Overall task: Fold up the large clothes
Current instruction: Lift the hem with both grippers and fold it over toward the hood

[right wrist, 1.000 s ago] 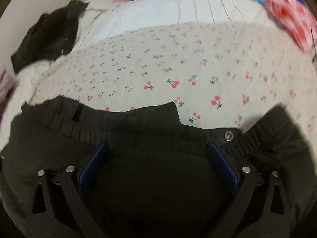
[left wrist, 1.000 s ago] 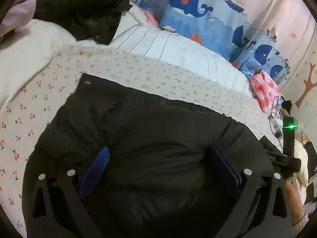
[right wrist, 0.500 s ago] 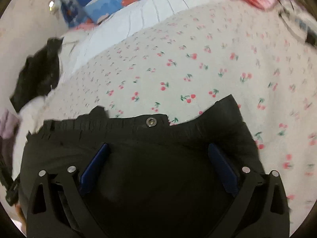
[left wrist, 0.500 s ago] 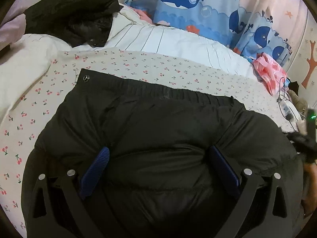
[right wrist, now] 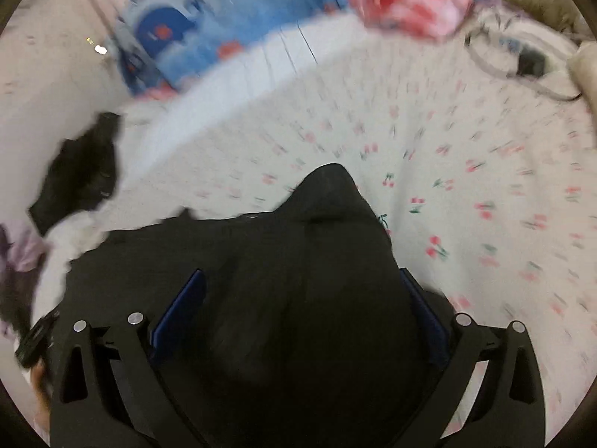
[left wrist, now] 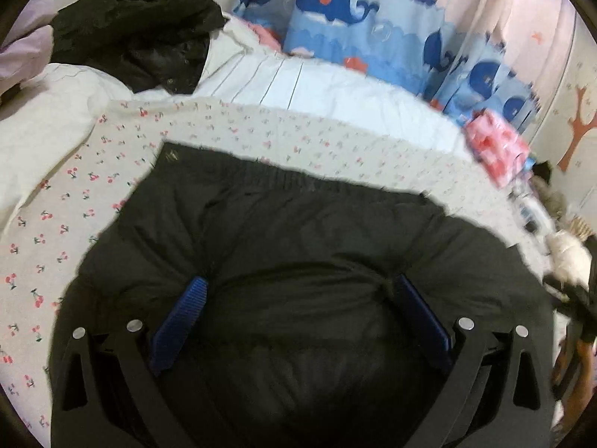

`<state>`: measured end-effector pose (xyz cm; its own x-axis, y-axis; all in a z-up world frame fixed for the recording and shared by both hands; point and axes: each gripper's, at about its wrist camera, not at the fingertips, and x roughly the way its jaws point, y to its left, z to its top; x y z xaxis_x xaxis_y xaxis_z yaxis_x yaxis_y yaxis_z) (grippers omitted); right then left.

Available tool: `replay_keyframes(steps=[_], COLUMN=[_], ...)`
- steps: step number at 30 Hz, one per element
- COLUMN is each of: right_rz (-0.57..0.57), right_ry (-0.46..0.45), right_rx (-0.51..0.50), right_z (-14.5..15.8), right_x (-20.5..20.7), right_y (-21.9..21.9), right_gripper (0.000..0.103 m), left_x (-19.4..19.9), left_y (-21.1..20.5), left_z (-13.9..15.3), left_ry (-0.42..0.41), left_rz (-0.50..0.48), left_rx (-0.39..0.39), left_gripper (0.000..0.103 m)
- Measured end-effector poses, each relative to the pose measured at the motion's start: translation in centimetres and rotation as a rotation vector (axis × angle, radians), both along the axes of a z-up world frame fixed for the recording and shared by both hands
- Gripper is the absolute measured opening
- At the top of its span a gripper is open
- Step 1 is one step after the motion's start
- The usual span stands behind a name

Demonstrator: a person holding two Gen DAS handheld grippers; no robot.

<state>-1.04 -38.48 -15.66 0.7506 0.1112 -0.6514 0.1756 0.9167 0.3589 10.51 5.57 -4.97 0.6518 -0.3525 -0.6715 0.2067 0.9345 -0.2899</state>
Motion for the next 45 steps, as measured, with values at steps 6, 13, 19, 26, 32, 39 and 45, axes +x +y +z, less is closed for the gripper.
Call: replay_keyframes(steps=[6,13,19,26,32,39,45], right_rz=[0.088,0.328,0.491,0.4,0.331,0.267,0.072], right_ry=[0.031,0.065,0.208,0.177,0.009,0.117,0.01], right_rx=[-0.056,0.111,0.216,0.472,0.716,0.679,0.88], right_z=[0.7,-0.9,-3.5,-3.7,-1.5,-4.6,-8.6], right_x=[-11.9,-20.9,-17.7,-10.6,-10.9,-16.2,-19.4], right_y=[1.9,6.9,13.8,15.6,11.9,6.6,-4.0], right_gripper=[0.096,0.096,0.096,0.097,0.097,0.097,0.097], left_x=[-4.5,-13.3,-17.1,-18.5,-17.4,-14.2,-12.7], left_y=[6.8,15.7,16.7,14.6,11.7,9.5,9.3], left_z=[3.9,1.9,-1.4,-3.7,-5.0,-5.5,-6.7], left_ry=[-0.022,0.143,0.31,0.393,0.407,0.382,0.427], left_rz=[0.104,0.216,0.207,0.166,0.129,0.18,0.184], left_rx=[-0.199,-0.277,-0.371,-0.542,-0.61,-0.615,-0.589], left_gripper=[0.096,0.096,0.096,0.096,0.096,0.096,0.096])
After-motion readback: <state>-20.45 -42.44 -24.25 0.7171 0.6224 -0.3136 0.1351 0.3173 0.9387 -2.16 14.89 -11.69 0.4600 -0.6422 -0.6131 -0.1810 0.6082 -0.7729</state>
